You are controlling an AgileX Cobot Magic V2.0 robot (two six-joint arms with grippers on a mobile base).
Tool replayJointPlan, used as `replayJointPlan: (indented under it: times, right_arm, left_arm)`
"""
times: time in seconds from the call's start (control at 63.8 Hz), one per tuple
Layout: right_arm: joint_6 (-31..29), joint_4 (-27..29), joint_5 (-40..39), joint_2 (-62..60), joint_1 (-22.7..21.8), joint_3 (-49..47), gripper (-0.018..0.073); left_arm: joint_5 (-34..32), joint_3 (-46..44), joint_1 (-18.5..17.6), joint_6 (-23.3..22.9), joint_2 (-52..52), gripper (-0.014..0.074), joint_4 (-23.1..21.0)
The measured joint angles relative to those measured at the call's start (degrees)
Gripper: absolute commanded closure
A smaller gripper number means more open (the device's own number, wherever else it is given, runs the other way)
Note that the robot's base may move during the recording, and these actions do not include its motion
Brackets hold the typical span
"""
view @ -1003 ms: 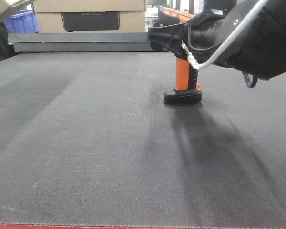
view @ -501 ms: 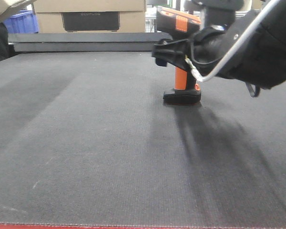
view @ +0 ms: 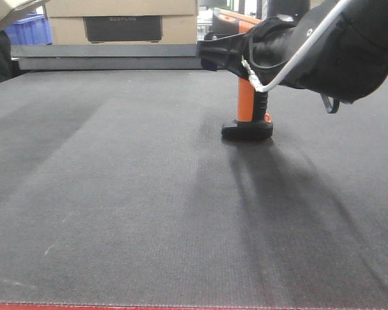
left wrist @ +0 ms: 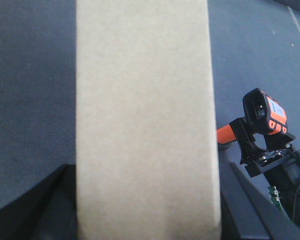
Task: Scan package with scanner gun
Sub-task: 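Lift the scanner gun off the belt with the right gripper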
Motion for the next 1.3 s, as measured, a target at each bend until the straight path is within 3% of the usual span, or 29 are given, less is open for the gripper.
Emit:
replayJointPlan:
  times: [0.157,0.298,0.47,1.003,1.018,1.097,1.3]
  right_arm:
    - [0.0,0.83,0.14,0.0,0.0,0.0,0.0009]
    - [0.72,-1.81,1.15,0.04,-0.51,-0.58,0.0009]
    - [1.0,1.38,1.81,0.31,-0.6,-1.8,0.0009]
    - [1.0,2.68,1.81,0.77,-0.64,-1.83,0.0009]
    - [1.0,2.97,1.81,0.78,-0.64,-1.71,0.0123]
    - [1.0,4.53,2.04,1.43,-0.64,-0.95,0.0284]
    - [0.94,1.99,3.38,1.09,-1.04,-0.35,0.0284]
  left_arm:
    - [0.0,0.0,0.0,0.0,0.0,0.0708,0.15]
    - [0.0,0.0,0.0,0.0,0.0,0.0708,0.14]
    - [0.0,0.0,0.0,0.0,0.0,0.0708,0.14]
    - [0.0,0.0,0.0,0.0,0.0,0.0708,0.14]
    - [0.0,0.0,0.0,0.0,0.0,0.0708,0.14]
    - [0.0,0.0,0.0,0.0,0.0,0.0708,0.14]
    - [0.0,0.0,0.0,0.0,0.0,0.0708,0.14]
